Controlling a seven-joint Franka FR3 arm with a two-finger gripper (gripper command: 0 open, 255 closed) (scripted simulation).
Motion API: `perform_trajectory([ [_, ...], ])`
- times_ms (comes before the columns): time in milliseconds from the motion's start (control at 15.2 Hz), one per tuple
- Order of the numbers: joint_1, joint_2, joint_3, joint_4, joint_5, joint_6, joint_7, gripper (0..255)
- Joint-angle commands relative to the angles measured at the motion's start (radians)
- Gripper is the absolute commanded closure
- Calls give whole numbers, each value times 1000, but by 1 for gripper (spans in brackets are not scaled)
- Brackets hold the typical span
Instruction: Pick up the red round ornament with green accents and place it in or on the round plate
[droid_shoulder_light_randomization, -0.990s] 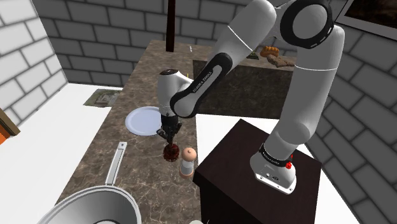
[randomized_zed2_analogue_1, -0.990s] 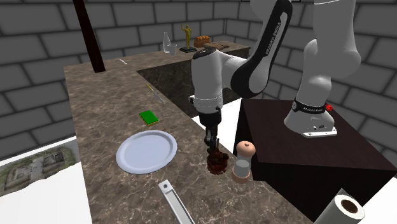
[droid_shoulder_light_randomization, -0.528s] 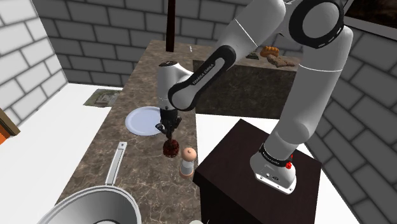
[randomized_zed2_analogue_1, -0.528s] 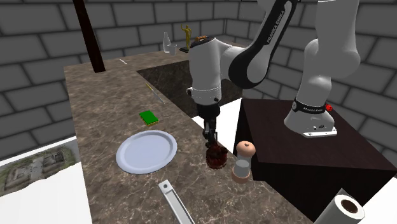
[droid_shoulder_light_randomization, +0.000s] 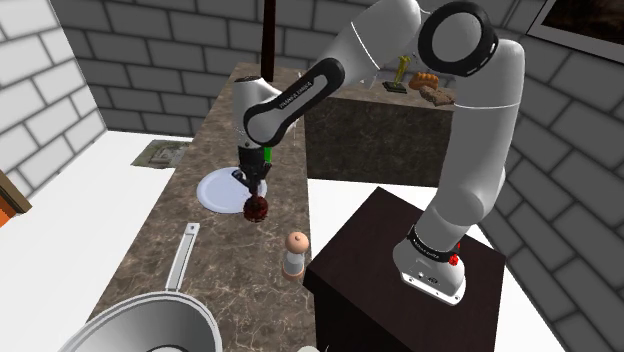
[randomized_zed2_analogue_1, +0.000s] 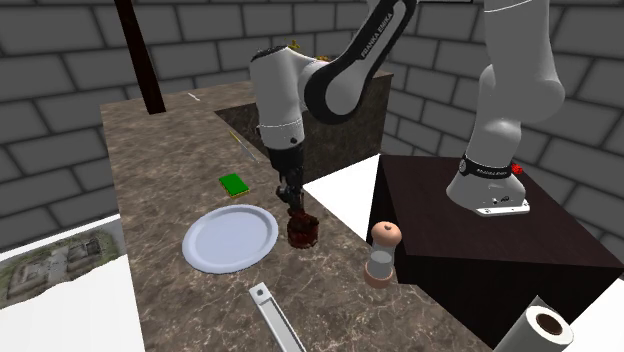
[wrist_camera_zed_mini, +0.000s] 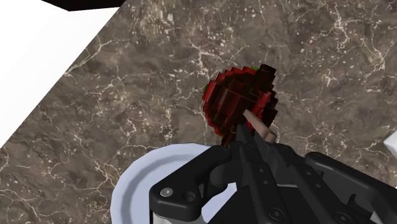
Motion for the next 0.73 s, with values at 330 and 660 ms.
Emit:
perform_trajectory([
  [330, -6, 178, -55, 322, -55, -157, -58, 255],
  [660, 8, 336, -88, 615, -83, -295, -102, 255],
])
